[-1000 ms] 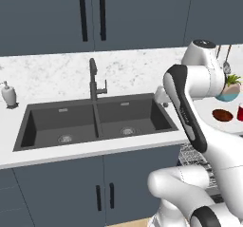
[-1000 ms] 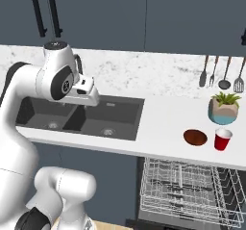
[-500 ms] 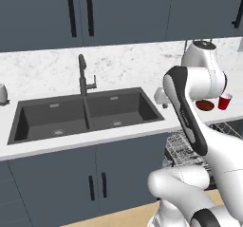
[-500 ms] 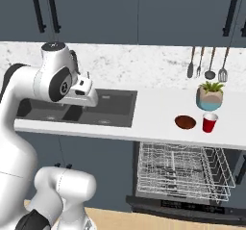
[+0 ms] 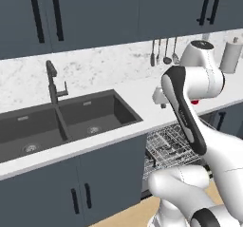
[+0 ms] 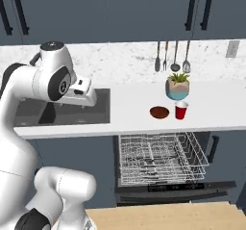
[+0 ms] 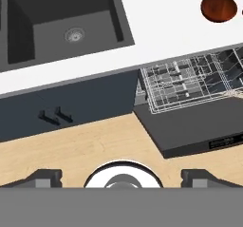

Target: Pick up the cup and bowl from the counter, place them in the dishwasher, and close the dishwasher door.

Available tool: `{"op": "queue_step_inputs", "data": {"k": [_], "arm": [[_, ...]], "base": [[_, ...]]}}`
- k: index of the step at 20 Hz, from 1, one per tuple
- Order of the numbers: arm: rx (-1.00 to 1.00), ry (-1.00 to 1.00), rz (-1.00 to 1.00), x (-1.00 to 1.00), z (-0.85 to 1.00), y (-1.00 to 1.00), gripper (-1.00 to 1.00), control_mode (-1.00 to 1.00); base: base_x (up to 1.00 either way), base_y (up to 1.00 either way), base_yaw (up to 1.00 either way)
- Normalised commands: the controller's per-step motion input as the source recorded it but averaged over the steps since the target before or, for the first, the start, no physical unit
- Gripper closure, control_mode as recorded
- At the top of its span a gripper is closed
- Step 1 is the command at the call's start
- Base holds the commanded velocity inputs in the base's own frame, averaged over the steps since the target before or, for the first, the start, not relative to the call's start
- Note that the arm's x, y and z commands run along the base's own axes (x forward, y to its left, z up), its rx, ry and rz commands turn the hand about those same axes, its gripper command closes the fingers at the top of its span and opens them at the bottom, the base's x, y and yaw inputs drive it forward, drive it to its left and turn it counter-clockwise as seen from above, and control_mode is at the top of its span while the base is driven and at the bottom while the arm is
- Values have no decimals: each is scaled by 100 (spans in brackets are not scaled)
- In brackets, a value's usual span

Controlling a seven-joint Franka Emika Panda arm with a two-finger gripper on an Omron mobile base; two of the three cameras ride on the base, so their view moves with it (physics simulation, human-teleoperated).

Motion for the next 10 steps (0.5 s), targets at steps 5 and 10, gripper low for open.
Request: {"op": "queue_step_inputs", "data": {"k": [5,10], "arm": [[0,0,0,0,0,0,-100,100],[0,0,0,0,0,0,-100,100]], "base": [[20,36,-40],[31,57,-43]]}}
